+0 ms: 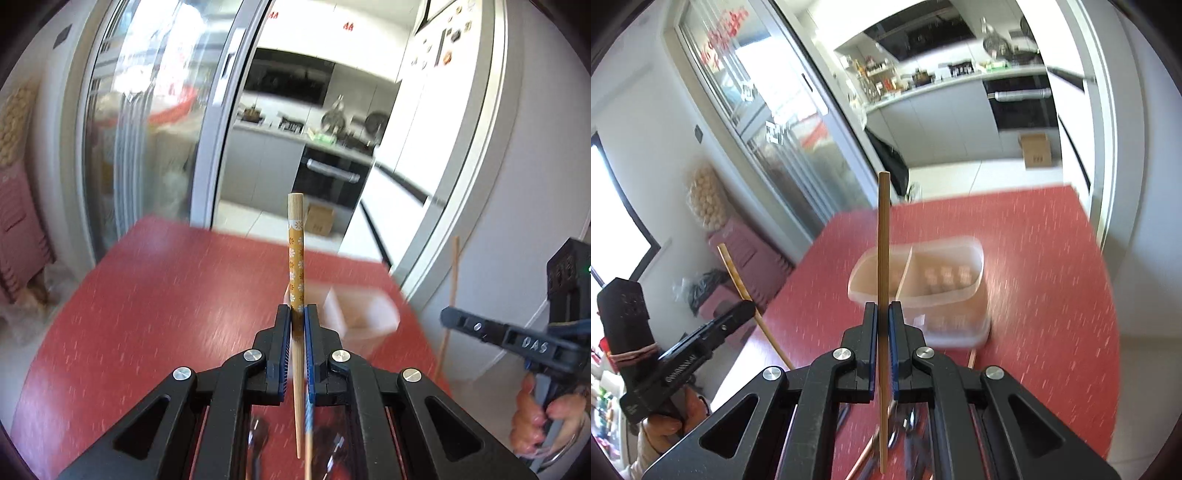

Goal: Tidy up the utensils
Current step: 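Carry both chopsticks upright and lower them into the pink utensil holder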

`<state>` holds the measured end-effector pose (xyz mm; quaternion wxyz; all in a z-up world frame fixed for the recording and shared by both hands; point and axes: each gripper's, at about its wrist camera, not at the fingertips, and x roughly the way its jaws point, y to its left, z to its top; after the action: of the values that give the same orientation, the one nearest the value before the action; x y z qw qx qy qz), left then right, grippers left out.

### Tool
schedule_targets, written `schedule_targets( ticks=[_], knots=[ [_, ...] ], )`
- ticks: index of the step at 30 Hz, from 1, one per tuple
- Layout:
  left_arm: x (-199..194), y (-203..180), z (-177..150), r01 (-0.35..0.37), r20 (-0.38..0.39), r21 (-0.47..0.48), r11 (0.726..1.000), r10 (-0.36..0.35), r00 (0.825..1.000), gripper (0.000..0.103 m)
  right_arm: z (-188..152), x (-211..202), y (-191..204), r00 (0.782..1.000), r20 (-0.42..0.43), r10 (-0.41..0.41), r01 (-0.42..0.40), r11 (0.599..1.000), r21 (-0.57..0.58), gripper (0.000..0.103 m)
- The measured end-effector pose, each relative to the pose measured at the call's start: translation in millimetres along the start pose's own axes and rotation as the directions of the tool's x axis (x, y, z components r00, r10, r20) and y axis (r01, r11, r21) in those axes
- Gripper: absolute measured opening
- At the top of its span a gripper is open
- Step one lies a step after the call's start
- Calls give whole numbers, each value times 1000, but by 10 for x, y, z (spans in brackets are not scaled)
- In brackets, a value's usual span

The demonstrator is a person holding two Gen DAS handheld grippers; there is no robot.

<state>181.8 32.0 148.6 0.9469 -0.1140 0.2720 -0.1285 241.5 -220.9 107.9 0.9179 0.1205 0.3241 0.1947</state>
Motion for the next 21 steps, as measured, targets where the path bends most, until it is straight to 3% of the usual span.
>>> schedule_targets(
  ticks=[5, 11, 15, 21],
  knots=[
    [100, -128, 562, 37, 90, 17, 999, -38, 995, 37, 462, -6, 51, 996, 80, -26, 29, 999, -32, 6],
    [408, -223, 943, 28, 149, 54, 998, -36, 988, 37, 923, 150, 157, 977, 198, -75, 96, 990, -99, 6],
    [763, -157, 883, 24, 132, 32, 999, -28, 991, 37, 1025, 384, 215, 962, 250, -108, 150, 976, -156, 6],
    [1176, -102, 551, 8, 99, 53, 999, -14, 995, 37, 857, 841, 251, 956, 260, -137, 203, 947, -248, 6]
  ],
)
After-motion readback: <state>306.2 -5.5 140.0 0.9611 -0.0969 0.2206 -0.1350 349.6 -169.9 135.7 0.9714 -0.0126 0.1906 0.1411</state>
